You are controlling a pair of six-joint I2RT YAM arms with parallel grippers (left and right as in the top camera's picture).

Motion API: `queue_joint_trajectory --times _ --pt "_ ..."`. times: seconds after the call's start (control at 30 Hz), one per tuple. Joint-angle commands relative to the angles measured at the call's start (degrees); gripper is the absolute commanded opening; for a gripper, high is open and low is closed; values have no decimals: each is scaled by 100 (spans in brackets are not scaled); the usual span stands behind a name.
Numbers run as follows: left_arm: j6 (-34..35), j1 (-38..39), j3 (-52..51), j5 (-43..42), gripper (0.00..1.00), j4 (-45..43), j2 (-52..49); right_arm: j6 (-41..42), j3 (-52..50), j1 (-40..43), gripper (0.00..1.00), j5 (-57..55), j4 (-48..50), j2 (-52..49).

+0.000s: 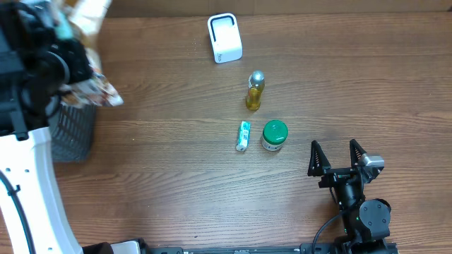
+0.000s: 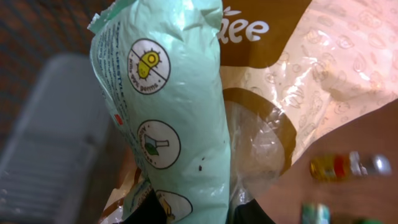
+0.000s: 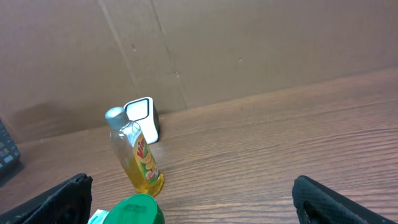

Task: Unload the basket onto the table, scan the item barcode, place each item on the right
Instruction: 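Grasp the green-and-brown snack bag in the basket with the left gripper, then lift the snack bag out and carry it toward the table center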

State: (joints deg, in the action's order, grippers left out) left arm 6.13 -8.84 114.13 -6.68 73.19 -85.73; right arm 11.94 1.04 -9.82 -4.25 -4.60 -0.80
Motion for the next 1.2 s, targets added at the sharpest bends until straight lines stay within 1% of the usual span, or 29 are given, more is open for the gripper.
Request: queue_joint_trajectory --times 0.0,0.13,0.37,0.43,0.63,0.7,0.8,0.93,1.03,1.17 --pt "181 444 -310 -63 18 114 -151 -24 -59 20 100 31 17 57" --pt "214 981 -1073 -52 18 -61 -177 -24 -59 20 100 31 17 57" --pt "787 1663 -2518 -11 19 -931 -177 -24 -59 20 100 31 17 57" --pt "1029 1860 -2905 238 19 -1202 -177 -24 -59 20 100 31 20 57" --pt "2135 2516 -4017 1744 22 -1952 -181 -24 -59 20 100 31 17 57" --pt "2341 2717 -4343 1902 23 -2243 -192 -24 -59 20 100 31 20 57" --pt "2393 3034 -4835 1912 22 -2747 -212 -24 -59 20 100 31 17 57" --pt "2422 3414 -5222 2013 21 -3213 -247 -24 -59 20 100 31 17 57" --pt "2618 3606 -5252 2214 20 -3217 -365 -24 -59 20 100 31 20 57" --pt "2627 3744 -5252 2339 22 -3333 -678 -24 -59 20 100 31 17 57"
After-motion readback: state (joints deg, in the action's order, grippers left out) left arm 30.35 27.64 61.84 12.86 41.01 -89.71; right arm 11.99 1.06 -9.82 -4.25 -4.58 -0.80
